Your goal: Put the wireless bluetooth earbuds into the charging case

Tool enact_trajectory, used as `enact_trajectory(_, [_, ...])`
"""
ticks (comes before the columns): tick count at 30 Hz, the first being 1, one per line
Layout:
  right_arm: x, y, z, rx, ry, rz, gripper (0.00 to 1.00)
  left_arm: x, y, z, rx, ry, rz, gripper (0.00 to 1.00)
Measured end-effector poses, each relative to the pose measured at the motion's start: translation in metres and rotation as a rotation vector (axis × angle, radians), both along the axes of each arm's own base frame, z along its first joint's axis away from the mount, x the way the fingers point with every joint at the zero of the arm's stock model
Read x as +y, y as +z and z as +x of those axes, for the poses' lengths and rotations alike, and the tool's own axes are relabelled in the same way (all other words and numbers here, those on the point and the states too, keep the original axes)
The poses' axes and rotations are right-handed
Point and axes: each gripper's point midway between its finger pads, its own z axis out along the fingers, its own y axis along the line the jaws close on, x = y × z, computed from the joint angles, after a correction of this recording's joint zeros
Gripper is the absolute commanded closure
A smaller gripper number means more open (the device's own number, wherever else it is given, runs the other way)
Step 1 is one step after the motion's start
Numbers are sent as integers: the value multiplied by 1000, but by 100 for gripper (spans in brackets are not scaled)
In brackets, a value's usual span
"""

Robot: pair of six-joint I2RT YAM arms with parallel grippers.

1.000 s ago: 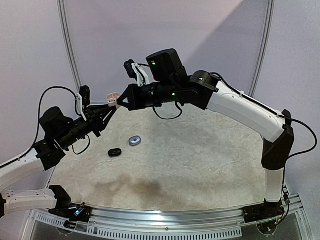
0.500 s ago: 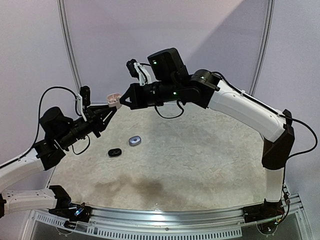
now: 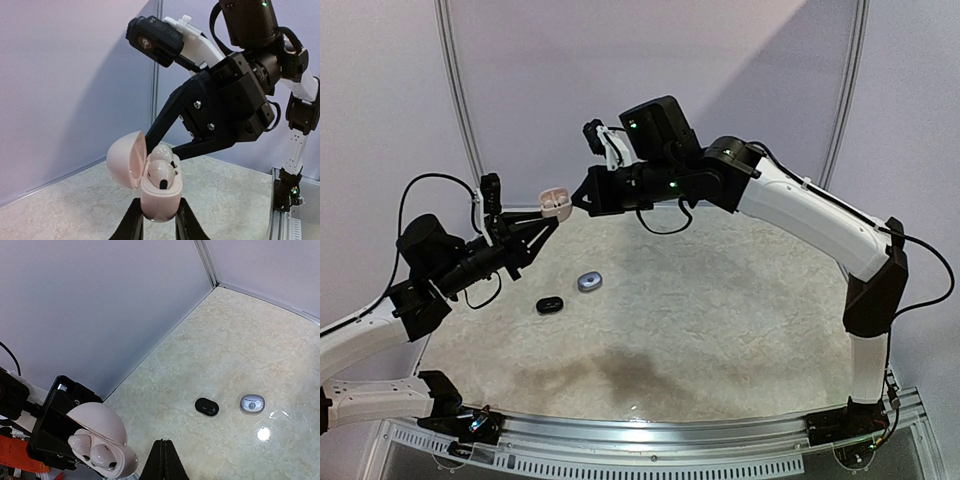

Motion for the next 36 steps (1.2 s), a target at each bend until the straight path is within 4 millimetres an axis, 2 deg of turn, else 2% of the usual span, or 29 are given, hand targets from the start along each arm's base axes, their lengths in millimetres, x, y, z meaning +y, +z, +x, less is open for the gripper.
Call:
enact_trajectory(5, [-11,-8,4,-2,-31,-58,100,-5,-3,-8,-42,-50,35,100])
enact_trajectory(9, [-18,-1,1,-20,-16,-63,100,-18,-16,-30,-156,-178,143,100])
enact_trajectory(13, [-11,10,-13,-31,67,-26,100,-23,-27,-41,-263,-236,237,100])
enact_trajectory(20, [4,14,-47,-23,222,5,100,-21,-24,-32,-274,-182,258,100])
enact_trajectory(29, [5,11,-52,-13,253,3,100,-20,-32,-20,-239,-139,279,100])
enact_trajectory(36, [3,-22,-81,61,310,-91,100,-18,-34,-9,-202,-94,278,100])
